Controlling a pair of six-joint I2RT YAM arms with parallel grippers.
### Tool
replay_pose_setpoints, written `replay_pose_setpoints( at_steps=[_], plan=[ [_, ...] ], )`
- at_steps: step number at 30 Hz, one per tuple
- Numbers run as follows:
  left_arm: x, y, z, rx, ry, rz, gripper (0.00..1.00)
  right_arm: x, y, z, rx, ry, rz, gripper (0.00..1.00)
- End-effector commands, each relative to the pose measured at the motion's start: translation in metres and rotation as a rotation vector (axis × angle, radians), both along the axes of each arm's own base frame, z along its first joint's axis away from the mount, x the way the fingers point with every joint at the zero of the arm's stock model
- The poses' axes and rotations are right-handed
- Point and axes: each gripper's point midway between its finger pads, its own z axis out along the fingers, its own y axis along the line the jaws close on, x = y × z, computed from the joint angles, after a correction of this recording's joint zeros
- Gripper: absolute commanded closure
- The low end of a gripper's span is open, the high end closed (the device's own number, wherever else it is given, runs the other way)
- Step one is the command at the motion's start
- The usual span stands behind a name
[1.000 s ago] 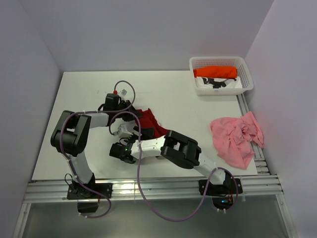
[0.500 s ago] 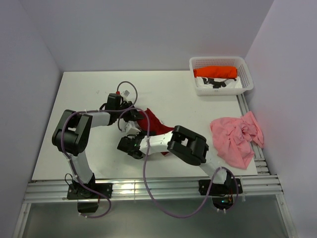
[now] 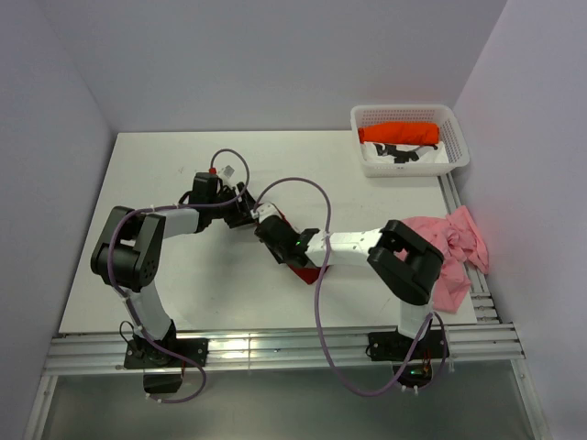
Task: Roll the t-shirts
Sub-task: Roll the tshirt
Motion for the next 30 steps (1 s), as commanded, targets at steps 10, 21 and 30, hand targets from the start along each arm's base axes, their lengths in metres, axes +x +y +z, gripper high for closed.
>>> replay_pose_setpoints(
  at_steps=[10, 21, 30],
  plan=[
    [0.000, 0.040, 0.028, -0.015, -0.068, 0.065, 0.13, -0.038, 0.008, -0.009, 0.376, 0.419, 0.187, 1.00],
    [-0.014, 0.036, 0.031, -0.069, -0.086, -0.020, 0.01, -0.036, 0.001, -0.016, 0.334, 0.412, 0.190, 1.00],
    [-0.028, 0.049, 0.005, -0.069, -0.025, -0.009, 0.04, -0.035, 0.001, -0.016, 0.335, 0.413, 0.194, 1.00]
  ],
)
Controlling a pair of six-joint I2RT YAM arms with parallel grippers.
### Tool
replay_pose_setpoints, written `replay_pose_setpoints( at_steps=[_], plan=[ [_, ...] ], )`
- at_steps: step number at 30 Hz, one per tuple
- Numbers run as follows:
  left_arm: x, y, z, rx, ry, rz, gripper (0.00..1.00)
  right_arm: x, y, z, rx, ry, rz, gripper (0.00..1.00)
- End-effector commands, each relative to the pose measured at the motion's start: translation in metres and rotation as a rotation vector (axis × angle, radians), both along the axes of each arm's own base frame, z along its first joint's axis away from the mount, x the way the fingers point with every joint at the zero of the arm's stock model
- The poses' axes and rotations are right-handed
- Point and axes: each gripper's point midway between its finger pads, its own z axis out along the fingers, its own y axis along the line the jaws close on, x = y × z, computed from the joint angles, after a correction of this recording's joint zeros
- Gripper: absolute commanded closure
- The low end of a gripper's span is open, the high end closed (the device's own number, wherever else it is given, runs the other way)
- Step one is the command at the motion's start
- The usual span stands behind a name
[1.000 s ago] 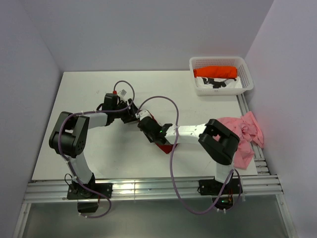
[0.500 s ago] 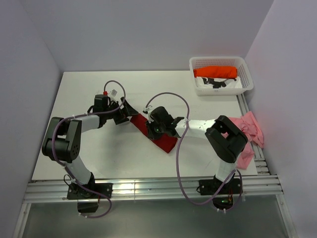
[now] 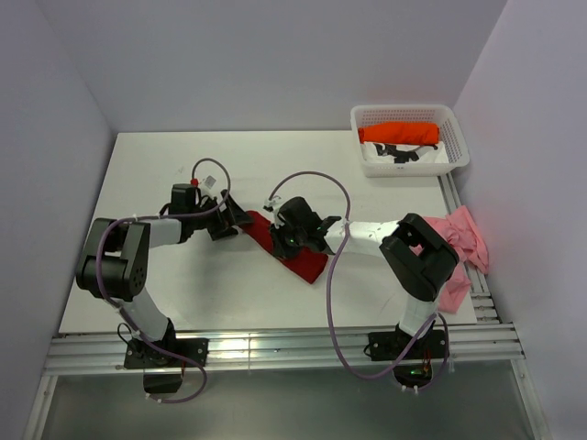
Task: Roll the t-shirts
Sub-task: Roll the tshirt
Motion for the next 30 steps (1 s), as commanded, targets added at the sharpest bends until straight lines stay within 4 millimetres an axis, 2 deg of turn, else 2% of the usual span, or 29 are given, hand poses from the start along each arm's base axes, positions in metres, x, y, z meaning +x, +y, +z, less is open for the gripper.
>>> replay_pose_setpoints(
  at_steps=[1, 9, 18, 23, 28, 30],
  plan=[
    [0.001, 0.004, 0.006, -0.017, -0.051, -0.025, 0.04, -0.020, -0.013, -0.022, -0.056, 0.084, 0.030, 1.00],
    [0.014, -0.001, -0.005, -0.040, -0.030, -0.037, 0.09, -0.022, -0.013, -0.022, -0.049, 0.086, 0.040, 1.00],
    [0.012, -0.003, -0.020, -0.044, 0.011, -0.037, 0.15, -0.022, -0.012, -0.021, -0.043, 0.081, 0.044, 1.00],
    [0.013, -0.013, -0.025, -0.030, 0.020, -0.052, 0.17, -0.022, -0.012, -0.019, -0.040, 0.076, 0.047, 1.00],
    [0.012, -0.018, -0.028, -0.030, 0.032, -0.062, 0.30, -0.022, -0.011, -0.018, -0.038, 0.073, 0.050, 1.00],
    [0.012, -0.019, -0.029, -0.034, 0.030, -0.069, 0.38, -0.023, -0.011, -0.018, -0.036, 0.074, 0.052, 1.00]
  ],
)
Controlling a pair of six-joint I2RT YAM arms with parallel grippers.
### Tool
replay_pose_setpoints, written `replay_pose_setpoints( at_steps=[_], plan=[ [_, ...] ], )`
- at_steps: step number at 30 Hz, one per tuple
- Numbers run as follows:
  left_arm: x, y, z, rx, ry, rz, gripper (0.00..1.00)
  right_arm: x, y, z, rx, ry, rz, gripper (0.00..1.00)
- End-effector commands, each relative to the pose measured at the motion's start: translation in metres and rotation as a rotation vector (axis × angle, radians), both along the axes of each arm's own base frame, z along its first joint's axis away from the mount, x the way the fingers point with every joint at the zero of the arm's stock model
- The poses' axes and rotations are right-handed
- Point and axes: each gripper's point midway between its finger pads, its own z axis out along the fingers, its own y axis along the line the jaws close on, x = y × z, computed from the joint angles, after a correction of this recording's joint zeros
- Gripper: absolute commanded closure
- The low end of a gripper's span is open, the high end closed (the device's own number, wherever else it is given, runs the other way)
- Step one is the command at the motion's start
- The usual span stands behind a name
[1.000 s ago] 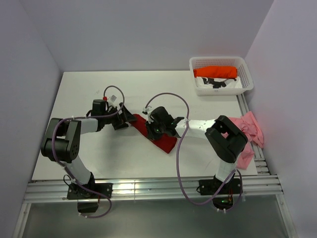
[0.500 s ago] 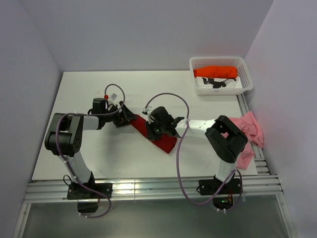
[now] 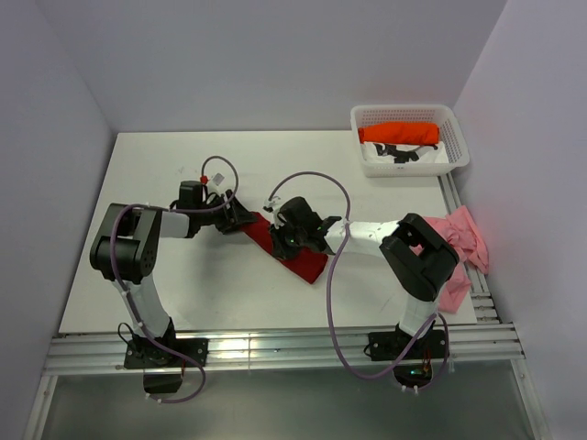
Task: Roll the t-shirts
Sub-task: Roll the tshirt
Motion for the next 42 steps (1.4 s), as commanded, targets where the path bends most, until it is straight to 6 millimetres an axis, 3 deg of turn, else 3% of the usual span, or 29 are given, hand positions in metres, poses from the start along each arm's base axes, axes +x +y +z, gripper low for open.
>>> replay_pose_setpoints(
  at_steps=[1, 2, 4, 6, 11, 15, 21, 26, 29, 30, 32, 33, 37, 41, 42],
  plan=[
    [-0.004, 0.000, -0.019, 0.033, 0.044, -0.001, 0.41, -0.020, -0.012, -0.018, -0.043, 0.068, 0.031, 1.00],
    [-0.004, -0.002, -0.018, 0.026, 0.041, -0.004, 0.45, -0.020, -0.012, -0.018, -0.044, 0.069, 0.033, 1.00],
    [-0.004, -0.004, -0.013, 0.008, 0.015, -0.012, 0.64, -0.020, -0.012, -0.018, -0.044, 0.069, 0.031, 1.00],
    [0.000, -0.002, -0.008, 0.019, -0.006, 0.007, 1.00, -0.020, -0.013, -0.018, -0.046, 0.069, 0.030, 1.00],
    [-0.001, 0.000, 0.005, 0.025, -0.050, 0.016, 1.00, -0.021, -0.013, -0.016, -0.037, 0.060, 0.033, 0.93],
    [-0.002, 0.011, 0.014, 0.079, -0.100, 0.088, 1.00, -0.016, -0.013, -0.002, -0.021, 0.032, 0.010, 0.73],
    [-0.011, 0.019, 0.009, 0.124, -0.109, 0.127, 1.00, -0.004, -0.022, 0.027, 0.006, -0.040, -0.083, 0.48],
    [-0.017, 0.016, 0.006, 0.163, -0.123, 0.132, 1.00, -0.004, -0.034, 0.045, 0.049, -0.045, -0.141, 0.43],
    [-0.020, 0.016, 0.002, 0.167, -0.118, 0.135, 1.00, -0.004, -0.044, 0.061, 0.087, -0.055, -0.191, 0.23],
    [-0.021, 0.016, 0.001, 0.167, -0.115, 0.137, 1.00, -0.005, -0.046, 0.076, 0.124, -0.073, -0.201, 0.05],
    [-0.021, 0.016, 0.002, 0.166, -0.114, 0.140, 1.00, -0.010, -0.055, 0.081, 0.152, -0.049, -0.240, 0.05],
    [-0.022, 0.017, 0.000, 0.175, -0.107, 0.146, 1.00, -0.010, -0.063, 0.094, 0.193, -0.050, -0.292, 0.04],
    [-0.024, 0.020, -0.003, 0.203, -0.087, 0.165, 1.00, -0.014, -0.097, 0.105, 0.237, 0.000, -0.462, 0.00],
    [-0.025, 0.023, -0.004, 0.225, -0.078, 0.177, 1.00, -0.028, -0.117, 0.092, 0.264, 0.082, -0.570, 0.00],
    [-0.025, 0.024, -0.004, 0.230, -0.076, 0.182, 1.00, -0.035, -0.122, 0.079, 0.270, 0.131, -0.603, 0.00]
  ],
)
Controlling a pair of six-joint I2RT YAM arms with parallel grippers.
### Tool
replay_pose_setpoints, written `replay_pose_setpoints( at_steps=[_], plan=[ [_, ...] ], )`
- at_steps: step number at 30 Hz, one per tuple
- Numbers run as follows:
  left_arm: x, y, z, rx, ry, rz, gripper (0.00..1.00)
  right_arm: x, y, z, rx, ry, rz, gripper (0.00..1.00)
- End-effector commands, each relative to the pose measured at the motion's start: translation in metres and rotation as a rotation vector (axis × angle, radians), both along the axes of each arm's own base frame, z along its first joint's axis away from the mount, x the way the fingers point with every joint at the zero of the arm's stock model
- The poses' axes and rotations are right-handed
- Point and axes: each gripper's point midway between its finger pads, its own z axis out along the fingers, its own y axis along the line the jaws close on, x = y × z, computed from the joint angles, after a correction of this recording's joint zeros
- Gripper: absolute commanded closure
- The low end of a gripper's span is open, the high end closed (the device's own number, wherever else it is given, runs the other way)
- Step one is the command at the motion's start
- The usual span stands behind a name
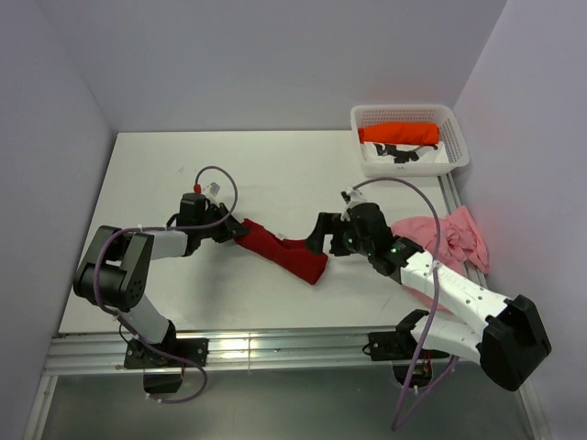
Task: Roll the t-shirts
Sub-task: Roll the tshirt
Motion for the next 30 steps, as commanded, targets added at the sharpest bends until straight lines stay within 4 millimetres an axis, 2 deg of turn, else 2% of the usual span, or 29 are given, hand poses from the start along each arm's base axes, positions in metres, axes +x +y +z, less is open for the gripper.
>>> replay_pose_setpoints(
  at_steps=[1, 2, 3, 5, 8, 11, 12, 13, 16, 25, 30],
  plan=[
    [-0.001, 0.010, 0.000, 0.058, -0.007, 0.033, 1.00, -0.025, -0.017, -0.033, 0.058, 0.176, -0.103, 0.00],
    [-0.002, 0.011, -0.002, 0.066, 0.002, 0.039, 1.00, -0.022, -0.020, -0.026, 0.107, 0.153, -0.122, 0.01],
    [-0.002, 0.012, -0.002, 0.071, 0.001, 0.043, 1.00, -0.029, -0.024, -0.040, 0.127, 0.187, -0.145, 0.02],
    [-0.003, 0.016, -0.003, 0.087, 0.008, 0.055, 1.00, -0.029, -0.025, -0.035, 0.182, 0.166, -0.164, 0.05],
    [-0.004, 0.017, -0.005, 0.094, 0.017, 0.057, 1.00, -0.035, -0.027, -0.044, 0.216, 0.182, -0.187, 0.09],
    [-0.005, 0.017, -0.006, 0.096, 0.021, 0.057, 1.00, -0.036, -0.027, -0.054, 0.217, 0.195, -0.197, 0.09],
    [-0.005, 0.016, -0.006, 0.097, 0.019, 0.055, 1.00, -0.039, -0.029, -0.064, 0.200, 0.229, -0.203, 0.09],
    [-0.005, 0.016, -0.007, 0.098, 0.022, 0.055, 1.00, -0.035, -0.024, -0.060, 0.224, 0.212, -0.192, 0.09],
    [-0.006, 0.016, -0.009, 0.103, 0.026, 0.056, 1.00, -0.036, -0.020, -0.073, 0.231, 0.257, -0.196, 0.10],
    [-0.006, 0.015, -0.010, 0.109, 0.033, 0.048, 1.00, -0.026, -0.020, -0.087, 0.252, 0.272, -0.259, 0.20],
    [-0.006, 0.015, -0.012, 0.115, 0.038, 0.049, 1.00, -0.028, -0.017, -0.106, 0.233, 0.332, -0.277, 0.25]
  ],
)
